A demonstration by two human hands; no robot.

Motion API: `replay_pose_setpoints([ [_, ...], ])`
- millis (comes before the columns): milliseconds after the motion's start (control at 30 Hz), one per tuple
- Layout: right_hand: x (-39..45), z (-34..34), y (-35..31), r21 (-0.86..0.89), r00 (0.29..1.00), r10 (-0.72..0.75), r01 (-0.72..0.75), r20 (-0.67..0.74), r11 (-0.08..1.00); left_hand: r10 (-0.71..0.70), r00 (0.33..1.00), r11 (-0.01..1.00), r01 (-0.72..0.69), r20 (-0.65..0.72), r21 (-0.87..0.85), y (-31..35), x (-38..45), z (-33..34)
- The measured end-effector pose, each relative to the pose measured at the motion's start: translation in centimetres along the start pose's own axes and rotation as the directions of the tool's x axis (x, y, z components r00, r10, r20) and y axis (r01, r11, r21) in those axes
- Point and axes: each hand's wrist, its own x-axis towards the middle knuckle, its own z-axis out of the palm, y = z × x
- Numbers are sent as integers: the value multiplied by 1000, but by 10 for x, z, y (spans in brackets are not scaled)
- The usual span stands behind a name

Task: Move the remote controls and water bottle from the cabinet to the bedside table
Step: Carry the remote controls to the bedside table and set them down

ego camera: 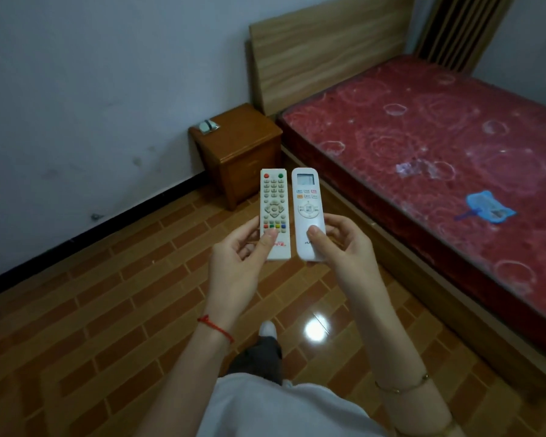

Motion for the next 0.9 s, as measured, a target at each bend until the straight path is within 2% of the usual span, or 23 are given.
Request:
replay_pose_setpoints([
  [267,133,4,-6,-7,1000,-7,7,28,1000,-8,999,999,6,-49,-41,-6,126,23],
  [533,299,31,-53,-40,995,-55,59,80,997,23,996,997,-29,-85,-65,19,285,27],
  [900,466,90,-74,-72,979,10,5,202,997,-90,977,992,70,-192,-107,23,446,7],
])
